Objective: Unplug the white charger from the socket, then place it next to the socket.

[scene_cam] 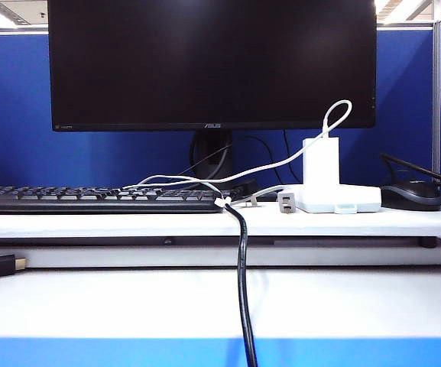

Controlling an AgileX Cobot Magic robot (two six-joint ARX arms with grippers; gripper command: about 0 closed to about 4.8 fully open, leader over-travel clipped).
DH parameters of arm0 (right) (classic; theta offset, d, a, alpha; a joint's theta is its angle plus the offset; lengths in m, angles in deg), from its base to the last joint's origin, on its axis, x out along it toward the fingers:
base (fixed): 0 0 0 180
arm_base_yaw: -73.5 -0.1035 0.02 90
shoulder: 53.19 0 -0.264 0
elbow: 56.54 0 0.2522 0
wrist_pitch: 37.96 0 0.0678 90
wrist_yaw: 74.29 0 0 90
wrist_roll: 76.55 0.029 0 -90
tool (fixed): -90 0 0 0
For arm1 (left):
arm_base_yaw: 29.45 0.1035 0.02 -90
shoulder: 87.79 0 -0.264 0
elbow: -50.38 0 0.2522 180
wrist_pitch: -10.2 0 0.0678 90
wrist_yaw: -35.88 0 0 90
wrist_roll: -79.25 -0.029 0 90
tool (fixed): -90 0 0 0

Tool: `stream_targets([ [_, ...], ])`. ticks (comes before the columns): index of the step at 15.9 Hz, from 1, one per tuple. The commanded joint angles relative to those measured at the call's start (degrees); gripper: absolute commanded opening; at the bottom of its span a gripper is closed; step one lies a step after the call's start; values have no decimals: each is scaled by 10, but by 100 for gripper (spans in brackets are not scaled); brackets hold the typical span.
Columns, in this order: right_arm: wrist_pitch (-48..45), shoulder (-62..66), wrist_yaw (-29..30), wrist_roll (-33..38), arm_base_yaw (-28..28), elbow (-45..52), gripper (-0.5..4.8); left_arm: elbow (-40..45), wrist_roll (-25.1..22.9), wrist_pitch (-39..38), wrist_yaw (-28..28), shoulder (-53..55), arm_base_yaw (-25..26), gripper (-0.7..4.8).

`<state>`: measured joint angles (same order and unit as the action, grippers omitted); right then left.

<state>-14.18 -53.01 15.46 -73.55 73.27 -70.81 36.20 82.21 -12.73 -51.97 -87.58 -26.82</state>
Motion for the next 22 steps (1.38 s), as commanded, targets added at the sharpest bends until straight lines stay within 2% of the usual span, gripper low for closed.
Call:
stream_targets([
  [1,-1,-1,0,0,0,2,-1,0,-23,-7,2,-2,1,1],
  [6,-22,-1,4,10,0,0,-1,0,-19,9,2,-2,1,-5],
  [8,-45,-1,2,61,0,-15,-1,-1,11,47,-1,-2,1,-5],
  [10,-43,-1,2,77,0,-50,-1,-13,39,63,-7,-2,1,-5],
  [18,-57,35,-13,73,0,-216,-2,-127,46,75,-41,18,1,-5],
  [22,-75,141,-13,41,0,-301,-2,-206,46,115,-41,122,1,-5],
])
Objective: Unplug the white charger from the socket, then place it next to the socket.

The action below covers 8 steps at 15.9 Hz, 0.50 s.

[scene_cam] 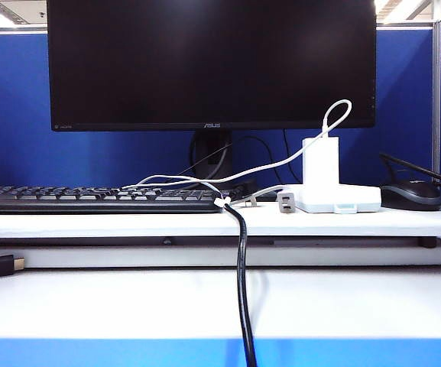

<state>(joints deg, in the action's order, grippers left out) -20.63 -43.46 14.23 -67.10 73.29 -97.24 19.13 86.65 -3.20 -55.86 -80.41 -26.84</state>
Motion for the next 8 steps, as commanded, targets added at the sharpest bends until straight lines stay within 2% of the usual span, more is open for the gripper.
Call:
stream_targets([
  [1,-16,83,-1,-26,0,-65,-2,-63,1,20,0,96,1,-5],
  [3,-51,164,2,-26,0,-113,-2,-124,1,22,9,188,1,-5],
  [7,-82,355,59,-29,0,-237,-1,-268,0,52,122,401,0,-5],
  [8,-82,400,86,-32,0,-271,-1,-300,-1,45,125,443,-8,-5],
])
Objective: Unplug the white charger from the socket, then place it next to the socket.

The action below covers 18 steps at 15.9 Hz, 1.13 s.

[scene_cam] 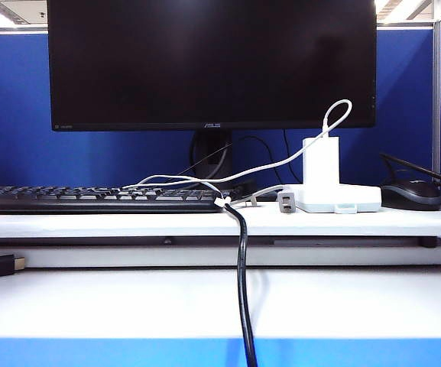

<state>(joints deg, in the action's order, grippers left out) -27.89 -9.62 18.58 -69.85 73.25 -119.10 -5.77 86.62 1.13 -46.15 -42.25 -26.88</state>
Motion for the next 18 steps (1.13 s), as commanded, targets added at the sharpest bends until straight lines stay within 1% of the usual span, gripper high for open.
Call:
stream_targets([
  [1,-8,107,77,-9,0,-85,-1,-83,-1,2,28,103,-23,-5],
  [2,-3,144,105,-10,0,-113,-1,-104,-3,9,34,133,-40,-5],
  [4,9,214,186,-13,0,-159,-1,-130,-39,45,79,183,-86,-5],
  [5,4,244,213,-27,-4,-169,-1,-136,-57,57,99,199,-107,-5],
  [6,7,275,255,-64,-4,-176,-1,-144,-71,56,105,219,-143,-5],
  [7,12,294,280,-98,-4,-177,-1,-146,-70,57,104,230,-163,-5],
  [9,30,323,282,-167,-4,-177,-1,-147,-50,56,102,256,-202,-5],
  [11,25,364,282,-219,-4,-177,-1,-147,-25,60,100,282,-230,-5],
  [14,50,407,282,-226,-4,-177,-1,-147,-24,92,101,329,-263,-5],
  [15,69,425,282,-235,-11,-177,-1,-147,-24,107,102,355,-282,-5],
  [17,105,444,287,-236,-18,-177,-1,-147,-25,105,102,374,-304,-5],
  [18,122,450,292,-240,-20,-177,-1,-147,-24,109,103,376,-308,-5],
])
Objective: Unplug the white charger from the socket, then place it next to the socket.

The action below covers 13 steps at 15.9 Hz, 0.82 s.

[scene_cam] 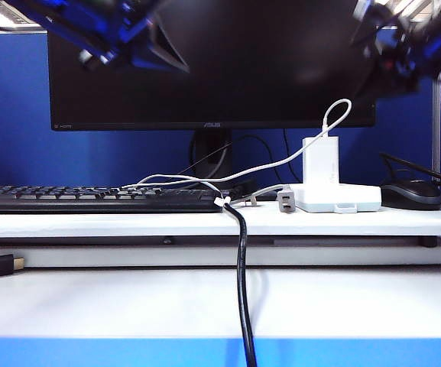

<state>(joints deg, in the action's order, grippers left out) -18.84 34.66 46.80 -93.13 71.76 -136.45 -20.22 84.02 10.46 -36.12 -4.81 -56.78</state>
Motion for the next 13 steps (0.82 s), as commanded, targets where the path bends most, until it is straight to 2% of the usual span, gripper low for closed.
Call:
stream_targets([
  [1,54,12,10,-28,-17,-3,-1,-3,2,20,3,2,-9,-5],
  [9,100,18,10,-47,-68,-4,-1,-6,2,19,3,2,-8,-5],
  [13,89,18,-90,-49,-71,-6,-1,-7,2,15,3,2,-8,-5],
])
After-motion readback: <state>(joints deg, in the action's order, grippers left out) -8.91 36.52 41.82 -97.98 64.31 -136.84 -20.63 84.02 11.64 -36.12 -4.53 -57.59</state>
